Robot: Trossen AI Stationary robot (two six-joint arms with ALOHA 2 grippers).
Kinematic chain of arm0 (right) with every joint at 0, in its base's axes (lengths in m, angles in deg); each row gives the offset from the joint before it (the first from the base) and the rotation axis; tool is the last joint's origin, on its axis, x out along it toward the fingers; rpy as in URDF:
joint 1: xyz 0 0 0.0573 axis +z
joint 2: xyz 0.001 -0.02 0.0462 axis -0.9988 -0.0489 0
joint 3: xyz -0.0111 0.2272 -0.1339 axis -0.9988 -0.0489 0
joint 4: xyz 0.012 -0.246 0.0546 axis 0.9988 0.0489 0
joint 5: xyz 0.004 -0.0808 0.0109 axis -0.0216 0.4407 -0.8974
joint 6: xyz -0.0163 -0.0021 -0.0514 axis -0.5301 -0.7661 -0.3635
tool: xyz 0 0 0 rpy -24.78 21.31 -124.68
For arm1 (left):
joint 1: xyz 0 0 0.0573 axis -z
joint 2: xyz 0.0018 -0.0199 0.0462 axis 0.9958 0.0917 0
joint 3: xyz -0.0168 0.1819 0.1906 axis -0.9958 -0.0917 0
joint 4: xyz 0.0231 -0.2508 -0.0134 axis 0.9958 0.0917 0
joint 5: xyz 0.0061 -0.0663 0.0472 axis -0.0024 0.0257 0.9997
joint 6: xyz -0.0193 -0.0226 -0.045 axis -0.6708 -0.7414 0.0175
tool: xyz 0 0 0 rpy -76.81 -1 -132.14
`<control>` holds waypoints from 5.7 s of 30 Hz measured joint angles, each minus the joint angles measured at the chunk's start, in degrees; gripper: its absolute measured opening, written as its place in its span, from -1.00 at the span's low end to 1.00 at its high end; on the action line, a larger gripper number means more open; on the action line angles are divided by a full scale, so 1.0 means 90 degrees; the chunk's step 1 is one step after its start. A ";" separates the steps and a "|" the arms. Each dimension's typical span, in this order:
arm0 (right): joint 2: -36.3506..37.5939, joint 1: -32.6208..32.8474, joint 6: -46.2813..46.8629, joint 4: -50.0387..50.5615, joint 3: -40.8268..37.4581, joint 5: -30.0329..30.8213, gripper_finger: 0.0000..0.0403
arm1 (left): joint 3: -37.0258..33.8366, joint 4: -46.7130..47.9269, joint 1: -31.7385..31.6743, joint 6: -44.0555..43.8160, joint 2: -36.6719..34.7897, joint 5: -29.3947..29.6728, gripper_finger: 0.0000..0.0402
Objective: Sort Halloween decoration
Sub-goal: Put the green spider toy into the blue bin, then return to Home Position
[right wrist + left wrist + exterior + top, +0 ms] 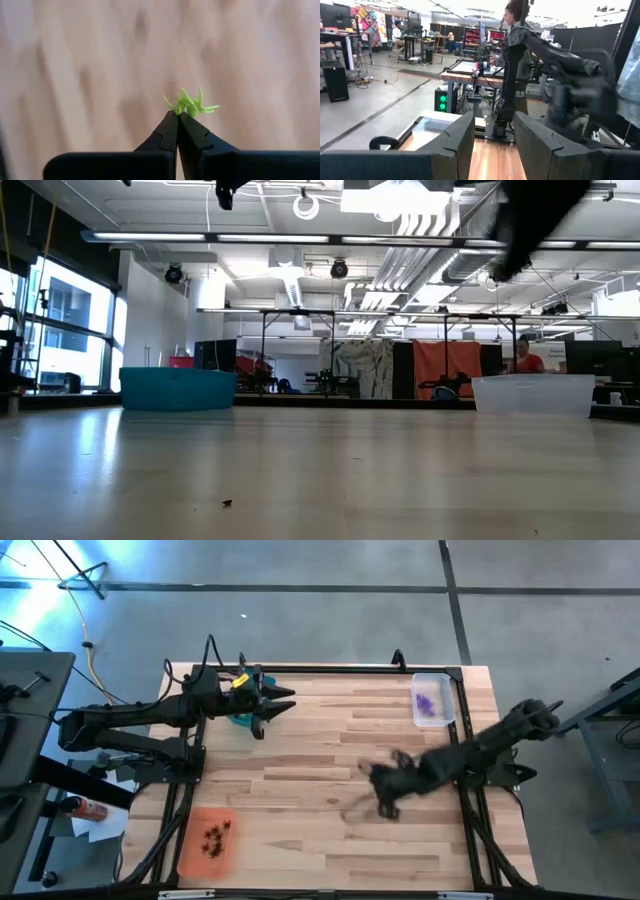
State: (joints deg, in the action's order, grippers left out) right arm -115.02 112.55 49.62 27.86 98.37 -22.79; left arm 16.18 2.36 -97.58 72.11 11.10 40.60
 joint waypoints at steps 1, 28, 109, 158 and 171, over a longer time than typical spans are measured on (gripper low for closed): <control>0.0099 -0.0276 -0.0514 -0.0237 0.0000 0.0125 -1.00 | 0.0000 0.0005 0.0002 0.0001 0.0002 0.0000 -0.39; 0.0350 -0.4139 -0.4068 -0.6316 0.0010 -0.4643 -1.00 | 0.0213 -0.0095 0.0279 0.0364 0.0621 -0.0198 -0.39; 0.1241 -0.4823 -0.3287 -0.4647 0.0004 -0.3340 0.00 | 0.1093 0.2710 -0.1238 0.0498 0.0413 -0.2100 -1.00; 0.1350 -0.5205 -0.3156 -0.3446 0.0005 -0.2317 0.27 | 0.0356 0.6521 -0.3657 0.0890 0.3180 0.1464 -0.86; 0.1370 -0.5205 -0.3066 -0.3430 0.0005 -0.2424 0.27 | 0.1577 0.7122 -0.3655 0.0580 0.2134 0.0775 -0.21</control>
State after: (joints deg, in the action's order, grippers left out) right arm -102.69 65.70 22.03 -3.00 98.42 -44.60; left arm 30.37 66.46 -130.47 77.32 30.31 47.58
